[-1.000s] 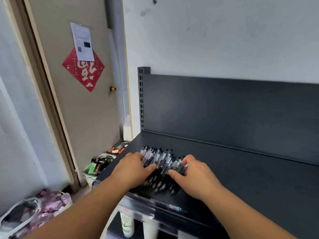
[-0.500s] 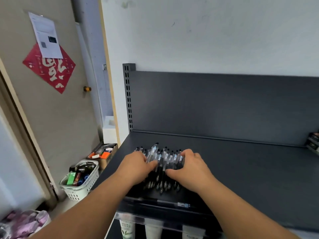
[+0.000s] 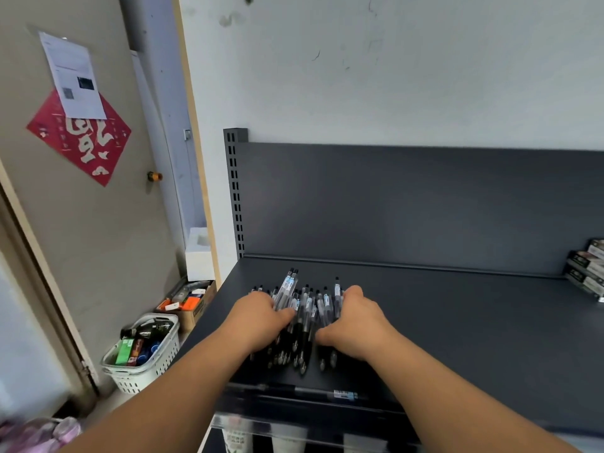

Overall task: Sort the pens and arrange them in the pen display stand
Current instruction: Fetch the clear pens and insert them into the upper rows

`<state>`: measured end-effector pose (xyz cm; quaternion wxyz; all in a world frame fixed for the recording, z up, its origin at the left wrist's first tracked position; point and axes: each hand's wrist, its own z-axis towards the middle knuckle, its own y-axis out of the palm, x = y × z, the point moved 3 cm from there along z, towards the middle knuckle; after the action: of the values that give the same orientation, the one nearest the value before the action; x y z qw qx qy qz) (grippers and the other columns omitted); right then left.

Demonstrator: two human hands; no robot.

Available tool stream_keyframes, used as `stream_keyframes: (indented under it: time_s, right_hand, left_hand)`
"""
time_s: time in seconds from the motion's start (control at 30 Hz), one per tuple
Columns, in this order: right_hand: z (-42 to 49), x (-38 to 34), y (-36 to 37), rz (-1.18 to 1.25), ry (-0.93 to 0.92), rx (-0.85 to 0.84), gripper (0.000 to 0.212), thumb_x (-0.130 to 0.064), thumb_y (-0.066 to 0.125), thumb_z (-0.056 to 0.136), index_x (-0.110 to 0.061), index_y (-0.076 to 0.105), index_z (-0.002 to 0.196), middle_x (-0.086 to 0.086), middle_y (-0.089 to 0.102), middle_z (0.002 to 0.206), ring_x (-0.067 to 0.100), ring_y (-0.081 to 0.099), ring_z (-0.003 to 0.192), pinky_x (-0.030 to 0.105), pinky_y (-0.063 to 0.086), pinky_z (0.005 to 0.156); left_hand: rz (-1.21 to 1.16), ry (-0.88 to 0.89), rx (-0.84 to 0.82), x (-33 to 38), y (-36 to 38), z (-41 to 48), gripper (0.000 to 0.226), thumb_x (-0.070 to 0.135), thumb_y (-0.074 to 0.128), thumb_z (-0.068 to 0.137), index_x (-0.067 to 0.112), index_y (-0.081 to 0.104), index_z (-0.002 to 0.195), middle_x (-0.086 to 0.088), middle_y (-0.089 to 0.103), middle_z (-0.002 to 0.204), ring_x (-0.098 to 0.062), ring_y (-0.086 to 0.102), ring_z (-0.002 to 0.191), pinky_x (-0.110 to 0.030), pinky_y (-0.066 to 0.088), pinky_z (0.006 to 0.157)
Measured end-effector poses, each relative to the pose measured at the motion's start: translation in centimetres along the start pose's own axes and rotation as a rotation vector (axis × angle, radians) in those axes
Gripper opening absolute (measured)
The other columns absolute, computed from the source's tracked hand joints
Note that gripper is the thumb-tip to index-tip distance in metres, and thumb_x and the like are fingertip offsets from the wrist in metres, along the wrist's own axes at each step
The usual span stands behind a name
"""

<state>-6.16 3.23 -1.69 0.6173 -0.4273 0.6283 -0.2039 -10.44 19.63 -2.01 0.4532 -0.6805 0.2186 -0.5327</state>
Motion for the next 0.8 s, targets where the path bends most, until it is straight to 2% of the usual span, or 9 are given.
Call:
stream_keyframes:
  time_s: [0.1, 0.17, 0.27, 0.33, 0.53, 0.63, 0.7, 0.8]
  right_hand:
    - [0.0, 0.4, 0.1, 0.012, -0.017, 0.040, 0.059, -0.035, 0.073, 0.079, -0.012, 0.035, 0.118, -0.003, 0.050, 0.087, 0.008, 0.053, 0.071, 0.022, 0.043, 0.052]
    - [0.1, 0.7, 0.0, 0.023, -0.036, 0.079, 0.059, -0.040, 0.070, 0.084, -0.011, 0.036, 0.123, -0.005, 0.049, 0.085, 0.008, 0.053, 0.071, 0.023, 0.044, 0.054]
    - [0.4, 1.1, -0.1, 0.026, -0.048, 0.113, 0.053, -0.037, 0.059, 0.093, -0.009, 0.036, 0.131, -0.006, 0.046, 0.081, 0.008, 0.052, 0.069, 0.024, 0.047, 0.058]
    - [0.6, 1.4, -0.3, 0.042, -0.045, 0.123, 0.047, -0.034, 0.055, 0.095, -0.008, 0.037, 0.130, -0.004, 0.049, 0.083, 0.008, 0.052, 0.069, 0.026, 0.048, 0.061]
    - [0.4, 1.7, -0.9, 0.084, -0.032, 0.158, 0.034, -0.032, 0.052, 0.097, -0.008, 0.046, 0.120, 0.003, 0.059, 0.096, 0.011, 0.052, 0.070, 0.026, 0.047, 0.057]
    - [0.1, 2.1, -0.9, 0.292, 0.018, 0.143, 0.021, -0.025, 0.051, 0.098, -0.006, 0.058, 0.101, 0.008, 0.059, 0.086, 0.018, 0.054, 0.069, 0.037, 0.058, 0.065]
    - [-0.4, 2.2, -0.9, 0.555, 0.064, 0.118, 0.020, -0.021, 0.051, 0.099, -0.004, 0.058, 0.090, 0.013, 0.060, 0.086, 0.020, 0.054, 0.070, 0.032, 0.056, 0.058]
    - [-1.9, 1.7, -1.4, 0.867, 0.077, 0.098, 0.018, -0.016, 0.051, 0.099, -0.004, 0.062, 0.091, 0.011, 0.067, 0.084, 0.019, 0.061, 0.070, 0.030, 0.052, 0.056]
  left_hand:
    - [-0.021, 0.001, -0.007, 0.0, 0.0, 0.0, 0.052, 0.044, 0.058, 0.090, 0.016, 0.027, 0.058, 0.001, 0.030, 0.053, -0.015, 0.031, 0.049, -0.027, 0.024, 0.046]
    - [-0.027, 0.006, -0.009, 0.0, 0.0, -0.1, 0.052, 0.045, 0.058, 0.090, 0.016, 0.028, 0.058, 0.001, 0.031, 0.053, -0.015, 0.032, 0.049, -0.027, 0.024, 0.046]
    - [-0.039, 0.007, -0.019, 0.0, -0.1, -0.1, 0.051, 0.046, 0.057, 0.091, 0.016, 0.029, 0.059, 0.001, 0.031, 0.055, -0.015, 0.032, 0.049, -0.027, 0.024, 0.047]
    - [-0.053, 0.013, -0.019, 0.0, -0.1, -0.2, 0.051, 0.045, 0.056, 0.091, 0.016, 0.028, 0.060, 0.001, 0.030, 0.055, -0.015, 0.031, 0.050, -0.027, 0.024, 0.047]
    - [-0.128, 0.048, 0.019, 0.4, -0.7, -0.7, 0.047, 0.044, 0.054, 0.093, 0.014, 0.032, 0.063, 0.001, 0.033, 0.055, -0.015, 0.033, 0.051, -0.027, 0.026, 0.049]
    - [-0.245, 0.064, 0.028, 0.9, -1.0, -1.1, 0.041, 0.042, 0.053, 0.093, 0.012, 0.038, 0.069, 0.000, 0.035, 0.058, -0.016, 0.034, 0.054, -0.027, 0.027, 0.052]
    - [-0.409, 0.051, -0.015, 1.3, -0.8, -1.5, 0.040, 0.043, 0.052, 0.094, 0.011, 0.046, 0.071, 0.000, 0.041, 0.060, -0.016, 0.039, 0.056, -0.027, 0.031, 0.055]
    - [-0.627, 0.024, -0.145, 2.2, -0.1, -2.4, 0.036, 0.045, 0.051, 0.094, 0.015, 0.067, 0.082, 0.001, 0.058, 0.068, -0.016, 0.051, 0.063, -0.029, 0.040, 0.065]
